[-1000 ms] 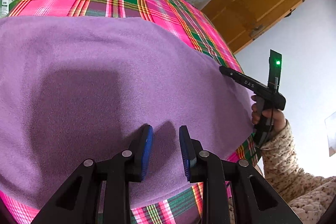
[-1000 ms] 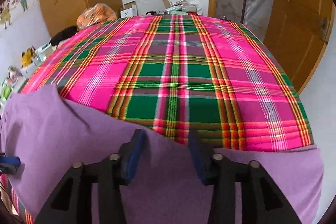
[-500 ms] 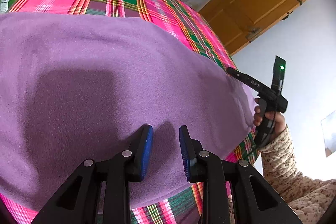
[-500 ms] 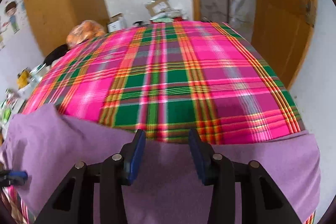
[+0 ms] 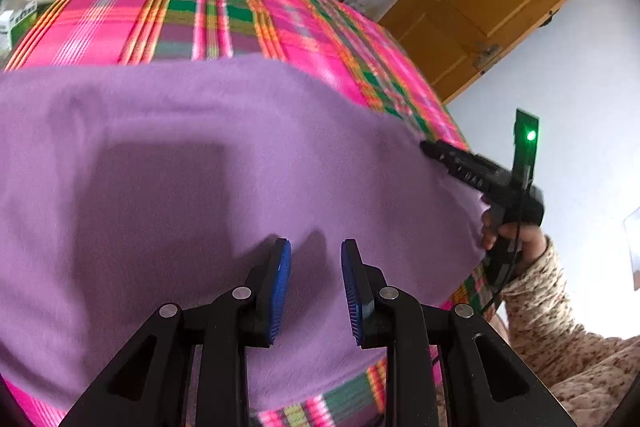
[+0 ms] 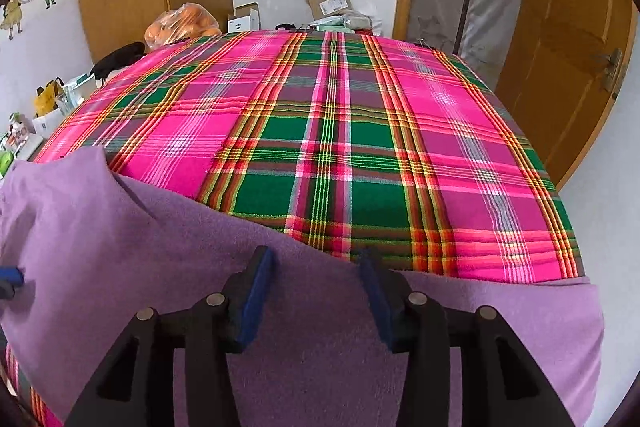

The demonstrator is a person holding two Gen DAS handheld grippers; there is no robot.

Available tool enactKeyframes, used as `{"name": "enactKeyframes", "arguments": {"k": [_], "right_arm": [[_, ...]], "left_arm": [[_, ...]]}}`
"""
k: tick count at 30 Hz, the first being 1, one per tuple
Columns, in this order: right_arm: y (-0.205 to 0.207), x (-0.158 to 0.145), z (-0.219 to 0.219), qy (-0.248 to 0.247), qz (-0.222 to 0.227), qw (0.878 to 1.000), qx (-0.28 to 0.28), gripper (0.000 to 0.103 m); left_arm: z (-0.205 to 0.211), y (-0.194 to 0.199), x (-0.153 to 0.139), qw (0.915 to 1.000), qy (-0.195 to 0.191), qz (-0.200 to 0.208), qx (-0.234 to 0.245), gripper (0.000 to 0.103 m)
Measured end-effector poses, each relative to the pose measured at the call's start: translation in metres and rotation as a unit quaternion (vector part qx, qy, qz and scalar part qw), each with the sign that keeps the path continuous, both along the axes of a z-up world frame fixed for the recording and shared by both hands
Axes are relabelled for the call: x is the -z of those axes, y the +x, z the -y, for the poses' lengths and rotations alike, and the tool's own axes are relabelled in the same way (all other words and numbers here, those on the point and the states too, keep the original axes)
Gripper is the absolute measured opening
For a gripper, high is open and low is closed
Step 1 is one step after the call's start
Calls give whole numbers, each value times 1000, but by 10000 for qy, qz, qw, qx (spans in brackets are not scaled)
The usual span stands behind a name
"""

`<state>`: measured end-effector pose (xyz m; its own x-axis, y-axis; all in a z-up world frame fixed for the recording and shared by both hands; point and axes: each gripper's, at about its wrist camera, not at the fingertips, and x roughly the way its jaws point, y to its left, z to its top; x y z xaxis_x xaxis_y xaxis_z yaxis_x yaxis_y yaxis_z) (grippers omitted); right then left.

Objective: Fold clothes

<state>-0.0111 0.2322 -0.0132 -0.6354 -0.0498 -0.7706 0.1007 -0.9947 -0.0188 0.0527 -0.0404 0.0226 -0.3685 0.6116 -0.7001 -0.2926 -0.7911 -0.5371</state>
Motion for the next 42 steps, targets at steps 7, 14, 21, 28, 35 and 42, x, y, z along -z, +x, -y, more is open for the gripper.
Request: {"name": "enactKeyframes", "arguments": {"k": [7,14,21,28,35,42], "right_arm": [[3,-15,-27,-326,-110,9994,-30,45],[-3,-5,-66,-480,190,9987,27,45],[8,-9,-68,-766,-108,9970,-23,44],[10,-12,-48,-727,-140,9961,-474,43],[4,-4,-35,-418,-26,9983,-398,43],[-2,3,-26,-175,79,9995,-270,49]], "left_arm": [[-17,-45,-4,9999,94,110,69,27],[-48,-80,12,9991,113,338,239,27],[-55,-89,15,9989,132,291,343,27],[-54,-102,22,9979,462,305,347,27],[-55,-103,24,9976,542,202,386,27],[-54,-104,25,9970,645,211,365,27]]}}
